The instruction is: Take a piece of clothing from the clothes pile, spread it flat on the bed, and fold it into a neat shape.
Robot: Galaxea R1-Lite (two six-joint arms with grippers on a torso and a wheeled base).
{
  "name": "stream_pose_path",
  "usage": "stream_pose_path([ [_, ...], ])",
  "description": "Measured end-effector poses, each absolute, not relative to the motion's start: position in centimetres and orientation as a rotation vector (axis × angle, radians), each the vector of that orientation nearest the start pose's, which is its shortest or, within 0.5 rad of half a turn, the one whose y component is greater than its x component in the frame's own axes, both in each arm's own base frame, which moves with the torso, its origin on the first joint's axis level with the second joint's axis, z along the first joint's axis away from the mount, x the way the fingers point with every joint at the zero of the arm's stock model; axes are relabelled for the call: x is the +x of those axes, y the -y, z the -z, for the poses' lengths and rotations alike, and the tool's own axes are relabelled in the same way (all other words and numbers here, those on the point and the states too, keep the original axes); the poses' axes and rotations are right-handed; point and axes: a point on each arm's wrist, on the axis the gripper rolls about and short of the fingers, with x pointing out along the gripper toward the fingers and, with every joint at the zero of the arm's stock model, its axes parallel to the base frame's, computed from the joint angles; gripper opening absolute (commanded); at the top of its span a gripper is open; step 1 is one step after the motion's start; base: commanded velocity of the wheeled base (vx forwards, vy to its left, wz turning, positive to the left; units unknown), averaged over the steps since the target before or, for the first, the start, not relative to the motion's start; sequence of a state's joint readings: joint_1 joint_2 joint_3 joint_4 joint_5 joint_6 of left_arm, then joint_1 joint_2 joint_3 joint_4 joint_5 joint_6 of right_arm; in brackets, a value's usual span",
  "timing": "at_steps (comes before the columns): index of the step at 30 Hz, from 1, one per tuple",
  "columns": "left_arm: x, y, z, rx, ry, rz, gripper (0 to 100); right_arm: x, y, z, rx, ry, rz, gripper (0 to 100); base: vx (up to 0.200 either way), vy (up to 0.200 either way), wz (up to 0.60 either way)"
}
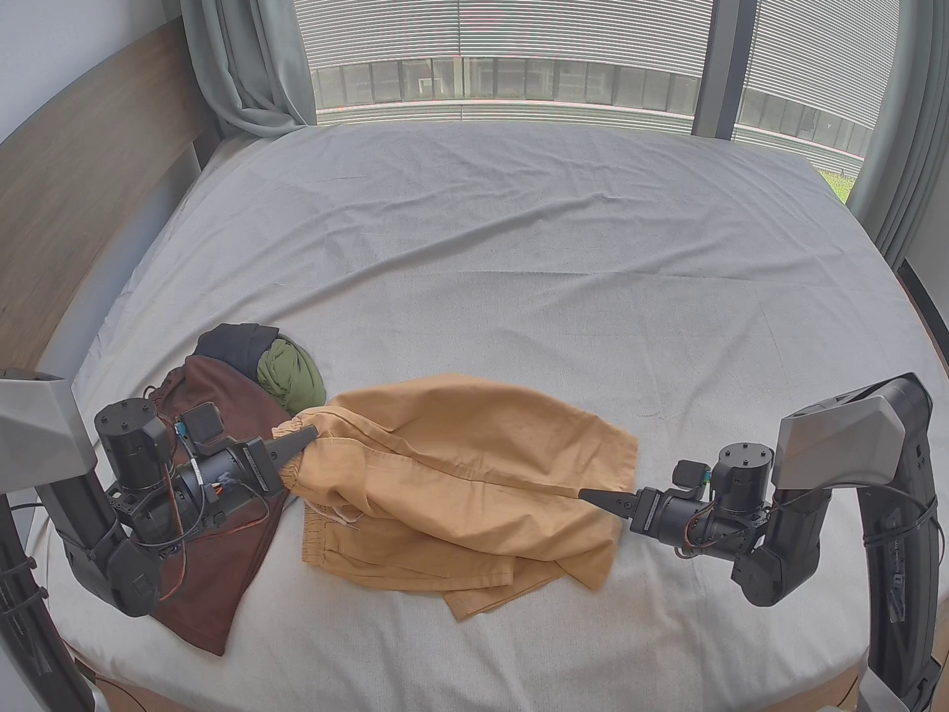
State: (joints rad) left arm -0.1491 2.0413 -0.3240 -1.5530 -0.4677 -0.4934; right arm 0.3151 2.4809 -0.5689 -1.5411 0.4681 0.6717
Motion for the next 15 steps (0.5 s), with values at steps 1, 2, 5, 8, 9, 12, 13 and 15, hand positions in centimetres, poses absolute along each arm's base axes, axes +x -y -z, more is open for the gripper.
stream_pose_path([
  [1,27.9,5.2,-6.7,-0.503,-0.313,0.562,0,32.1,-11.7,4.0,0.657,-0.624,-0.622,100,0.0,0.0,0.0],
  [2,27.9,5.2,-6.7,-0.503,-0.313,0.562,0,32.0,-11.7,3.8,0.655,-0.623,-0.626,100,0.0,0.0,0.0],
  [5,27.9,5.2,-6.7,-0.503,-0.314,0.562,0,31.7,-11.8,2.9,0.654,-0.61,-0.635,100,0.0,0.0,0.0],
  [8,27.9,5.2,-6.7,-0.504,-0.314,0.562,0,31.6,-11.8,2.0,0.653,-0.59,-0.646,100,0.0,0.0,0.0],
  [9,28.0,5.2,-6.7,-0.503,-0.314,0.562,0,31.5,-11.8,1.7,0.653,-0.585,-0.649,100,0.0,0.0,0.0],
  [12,28.0,5.2,-6.7,-0.504,-0.314,0.561,0,31.2,-11.7,0.9,0.652,-0.573,-0.66,100,0.0,0.0,0.0],
  [13,28.0,5.2,-6.7,-0.503,-0.314,0.561,0,31.1,-11.7,0.6,0.652,-0.572,-0.666,100,0.0,0.0,0.0],
  [15,28.0,5.2,-6.7,-0.503,-0.314,0.561,0,30.9,-11.6,0.3,0.653,-0.571,-0.681,100,0.0,0.0,0.0],
])
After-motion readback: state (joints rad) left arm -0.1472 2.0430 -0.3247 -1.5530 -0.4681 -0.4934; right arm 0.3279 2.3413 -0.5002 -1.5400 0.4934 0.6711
